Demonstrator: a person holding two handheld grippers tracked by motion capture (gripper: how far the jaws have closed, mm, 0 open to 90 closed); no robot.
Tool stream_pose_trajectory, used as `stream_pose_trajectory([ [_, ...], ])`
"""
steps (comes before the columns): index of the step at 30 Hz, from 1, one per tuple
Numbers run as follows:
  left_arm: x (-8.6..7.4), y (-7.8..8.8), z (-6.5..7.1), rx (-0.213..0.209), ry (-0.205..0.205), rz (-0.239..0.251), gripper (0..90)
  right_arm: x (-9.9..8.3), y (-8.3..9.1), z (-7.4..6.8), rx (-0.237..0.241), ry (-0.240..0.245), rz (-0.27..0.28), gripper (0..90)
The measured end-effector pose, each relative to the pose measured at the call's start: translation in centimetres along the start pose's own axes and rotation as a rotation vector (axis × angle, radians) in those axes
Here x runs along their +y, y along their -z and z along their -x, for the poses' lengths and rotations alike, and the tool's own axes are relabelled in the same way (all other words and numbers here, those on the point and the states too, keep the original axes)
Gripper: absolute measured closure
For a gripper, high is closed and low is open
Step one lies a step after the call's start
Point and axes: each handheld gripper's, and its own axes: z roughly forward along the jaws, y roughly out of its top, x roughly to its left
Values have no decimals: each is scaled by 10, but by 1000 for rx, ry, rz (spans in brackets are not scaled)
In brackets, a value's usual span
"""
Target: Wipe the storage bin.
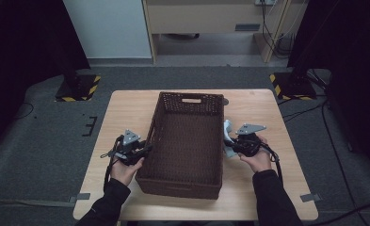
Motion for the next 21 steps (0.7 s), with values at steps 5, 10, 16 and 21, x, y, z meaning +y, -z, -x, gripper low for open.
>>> stream_pose_trajectory([
  [5, -1, 2, -1, 1, -15, 14, 579, -17, -19, 2, 5, -26, -104, 835],
  [10, -3, 10, -1, -40, -20, 29, 515, -12, -12, 1, 2, -26, -62, 834],
  [16, -8, 12, 2, -59, -43, -4, 556, 7, 27, -4, 30, -16, 128, 834],
  [21, -10, 11, 2, -54, -18, 1, 604, 0, 24, -11, 43, -1, 89, 835],
])
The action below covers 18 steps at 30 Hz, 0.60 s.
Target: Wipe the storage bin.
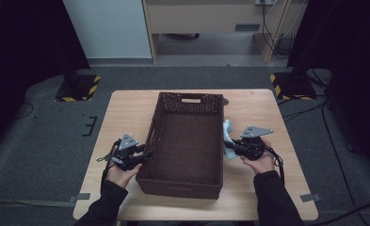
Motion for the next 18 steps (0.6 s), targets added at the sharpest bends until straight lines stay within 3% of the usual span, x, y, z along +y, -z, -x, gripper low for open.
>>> stream_pose_trajectory([
  [10, 2, 0, 6, 52, 7, -4, 700, -34, -27, -6, -5, -16, -176, 834],
  [13, 3, -1, 4, 51, 13, -1, 703, -28, -21, -7, -9, -10, -139, 834],
  [18, 5, -4, 1, 52, 22, 4, 704, -8, 11, -7, 0, -20, 37, 835],
])
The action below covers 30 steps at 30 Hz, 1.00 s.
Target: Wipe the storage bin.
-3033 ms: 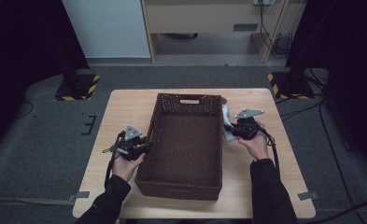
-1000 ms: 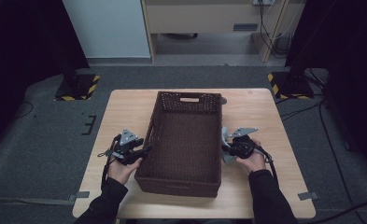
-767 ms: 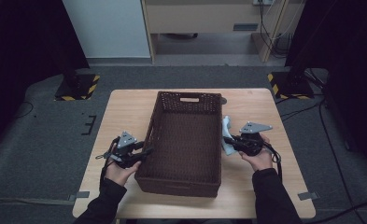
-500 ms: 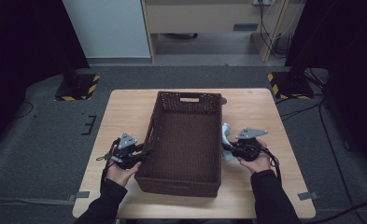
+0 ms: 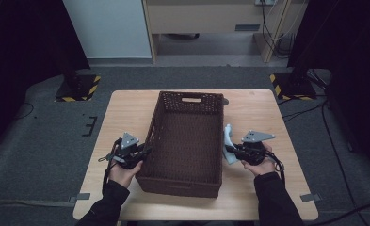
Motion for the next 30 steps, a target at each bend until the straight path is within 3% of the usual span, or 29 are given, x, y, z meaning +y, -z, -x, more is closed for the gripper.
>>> stream_pose_trajectory([
  [2, 1, -2, -2, -1, 4, 3, 704, 6, 7, -2, 17, 8, 39, 835],
  [5, 2, -3, -3, -7, 5, 3, 698, 6, 5, -6, 24, 24, 25, 835],
  [8, 1, -3, -4, -11, 5, 5, 670, -3, -5, -4, 15, 24, -39, 836],
  [10, 1, -3, -5, -8, 5, 10, 602, -11, -13, -3, 10, 15, -88, 835],
  [12, 0, -1, -7, -24, 3, 26, 522, -20, -21, -1, 2, 9, -142, 835],
  [16, -1, 7, -7, -62, -3, 41, 477, -31, -31, -3, -11, 6, -215, 835],
  [20, -6, 10, -4, -74, -27, 16, 509, -27, -24, -9, -5, 2, -181, 834],
  [24, -10, 9, -2, -87, -26, -7, 572, -11, 4, -18, 17, 6, -34, 835],
  [26, -10, 10, -2, -85, -22, -7, 583, -6, 14, -23, 23, 25, 5, 834],
  [28, -10, 10, -1, -79, -19, -4, 601, -6, 18, -29, 27, 39, 8, 834],
  [30, -10, 10, 0, -68, -10, 1, 624, -11, 15, -31, 29, 44, -24, 834],
])
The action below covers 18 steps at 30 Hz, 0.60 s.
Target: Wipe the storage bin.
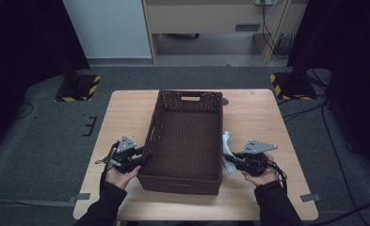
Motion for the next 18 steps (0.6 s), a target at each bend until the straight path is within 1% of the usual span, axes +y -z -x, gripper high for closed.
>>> stream_pose_trajectory([
  [2, 0, 0, 1, 10, 8, 2, 646, -8, -9, 0, -5, -6, -53, 834],
  [5, 1, 0, 2, 30, 3, -1, 670, -21, -23, 3, -2, -23, -125, 834],
  [7, 2, -1, 1, 39, 16, -4, 680, -28, -31, 3, -1, -30, -176, 833],
  [8, 3, -1, -1, 40, 19, -4, 682, -30, -34, 3, 4, -39, -180, 833],
  [9, 3, -2, -3, 37, 35, 1, 684, -30, -35, 3, 11, -46, -180, 833],
  [11, 4, -3, -7, 36, 43, 4, 685, -27, -33, 3, 11, -37, -166, 832],
  [13, 6, -5, -9, 40, 46, 4, 685, -19, -26, 3, 8, -27, -120, 832],
  [14, 6, -6, -10, 41, 43, 2, 684, -14, -20, 3, 0, -26, -83, 832],
  [17, 9, -9, -10, 47, 53, 8, 684, 0, -3, 0, 1, -17, 14, 832],
  [18, 9, -10, -11, 48, 49, 4, 683, 3, 0, 0, 5, -11, 30, 832],
])
